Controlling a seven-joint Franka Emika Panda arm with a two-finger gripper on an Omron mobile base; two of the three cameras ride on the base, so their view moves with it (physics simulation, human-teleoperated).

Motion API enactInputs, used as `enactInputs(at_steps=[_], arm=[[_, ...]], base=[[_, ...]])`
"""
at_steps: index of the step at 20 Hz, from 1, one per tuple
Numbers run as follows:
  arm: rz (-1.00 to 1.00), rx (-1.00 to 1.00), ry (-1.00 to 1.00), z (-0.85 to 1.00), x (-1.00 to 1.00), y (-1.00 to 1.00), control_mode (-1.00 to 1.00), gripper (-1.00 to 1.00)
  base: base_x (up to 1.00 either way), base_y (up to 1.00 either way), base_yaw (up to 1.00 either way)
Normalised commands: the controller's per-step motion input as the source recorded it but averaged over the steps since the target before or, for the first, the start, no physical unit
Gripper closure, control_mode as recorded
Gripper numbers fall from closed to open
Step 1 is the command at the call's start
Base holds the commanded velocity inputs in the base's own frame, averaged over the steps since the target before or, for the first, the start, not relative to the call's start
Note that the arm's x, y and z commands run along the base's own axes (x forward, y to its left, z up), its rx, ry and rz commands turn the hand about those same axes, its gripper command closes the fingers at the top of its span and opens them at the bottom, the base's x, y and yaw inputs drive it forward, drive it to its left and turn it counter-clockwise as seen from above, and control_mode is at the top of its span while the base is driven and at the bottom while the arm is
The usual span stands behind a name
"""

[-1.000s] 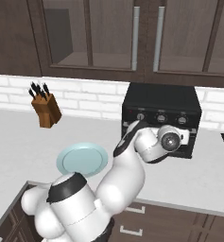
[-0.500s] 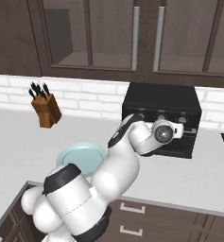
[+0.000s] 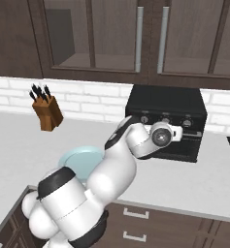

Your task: Pick up the kebab skewer and baguette bread, and place them inside the toaster oven. Close the toaster oven door and start by setting the timer.

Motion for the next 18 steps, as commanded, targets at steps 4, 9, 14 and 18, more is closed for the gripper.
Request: enactInputs(at_steps=[4, 9, 14, 18], arm=[[0.0, 0.0, -0.04, 0.01, 0.0, 0.26, -1.0, -1.0], [0.0, 0.0, -0.1, 0.14, 0.0, 0.29, -1.0, -1.0], [0.0, 0.0, -0.13, 0.1, 0.0, 0.25, -1.0, -1.0], [0.0, 0.0, -0.16, 0.17, 0.01, 0.17, -1.0, -1.0]], base=[[0.0, 0.0, 0.0], [0.0, 0.0, 0.0], [0.0, 0.0, 0.0], [0.0, 0.0, 0.0]])
